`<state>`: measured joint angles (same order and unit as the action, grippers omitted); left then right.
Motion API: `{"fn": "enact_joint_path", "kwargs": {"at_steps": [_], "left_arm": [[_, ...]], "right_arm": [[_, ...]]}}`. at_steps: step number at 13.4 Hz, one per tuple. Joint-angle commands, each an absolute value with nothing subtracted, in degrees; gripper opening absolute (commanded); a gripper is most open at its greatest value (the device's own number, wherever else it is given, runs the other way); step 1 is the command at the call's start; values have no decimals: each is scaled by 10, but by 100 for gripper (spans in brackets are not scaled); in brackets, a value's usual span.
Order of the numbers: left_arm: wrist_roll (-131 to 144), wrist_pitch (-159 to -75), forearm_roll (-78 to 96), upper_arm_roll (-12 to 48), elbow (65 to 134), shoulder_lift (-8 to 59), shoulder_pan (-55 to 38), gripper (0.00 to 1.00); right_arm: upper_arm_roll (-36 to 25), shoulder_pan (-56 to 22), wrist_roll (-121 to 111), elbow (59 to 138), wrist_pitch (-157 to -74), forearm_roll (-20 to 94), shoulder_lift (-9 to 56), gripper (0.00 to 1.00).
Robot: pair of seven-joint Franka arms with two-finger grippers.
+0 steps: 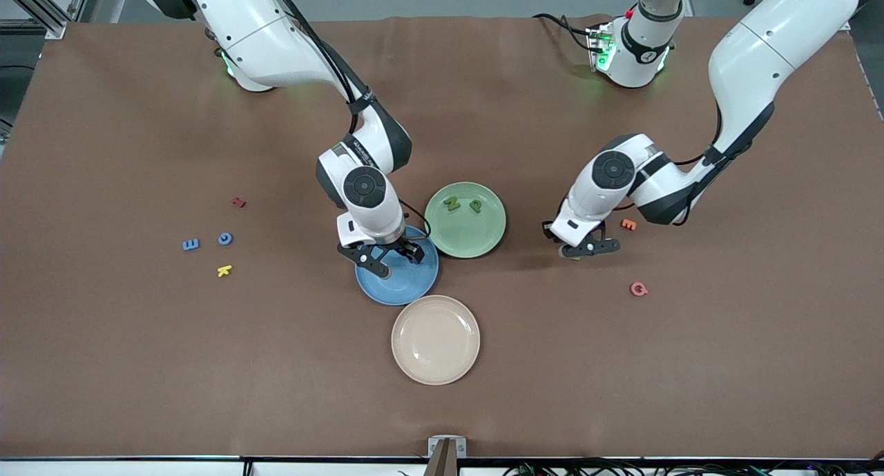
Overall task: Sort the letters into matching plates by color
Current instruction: 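Place green b on the green plate while the right gripper reaches blue G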
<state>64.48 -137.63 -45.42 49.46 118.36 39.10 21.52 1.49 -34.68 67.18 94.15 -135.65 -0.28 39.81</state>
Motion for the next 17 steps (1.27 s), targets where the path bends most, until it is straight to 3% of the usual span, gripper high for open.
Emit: {"fn": "enact_joint_path", "kwargs": {"at_steps": [1,6,11,14,17], "left_arm": [[681,-1333,-416,493,1122,393,145,17],[768,-1310,-371,441,1025,430,-8,17],[808,-1310,-328,367,932,470,-142,17],[809,-1310,-305,335,904,484,-188,18],[809,-1310,-304,315,862,508,-218,18]], "right_arm": [[11,-345,680,930,-1351,-13,402,100],[11,-327,650,957,-1346,-16,374,100],[10,-258,510,1103,-1361,-16,255,100],[10,-198,413,1224,-1443,-23,186,100],[10,-127,290,1306,-1512,-24,160,100]]}}
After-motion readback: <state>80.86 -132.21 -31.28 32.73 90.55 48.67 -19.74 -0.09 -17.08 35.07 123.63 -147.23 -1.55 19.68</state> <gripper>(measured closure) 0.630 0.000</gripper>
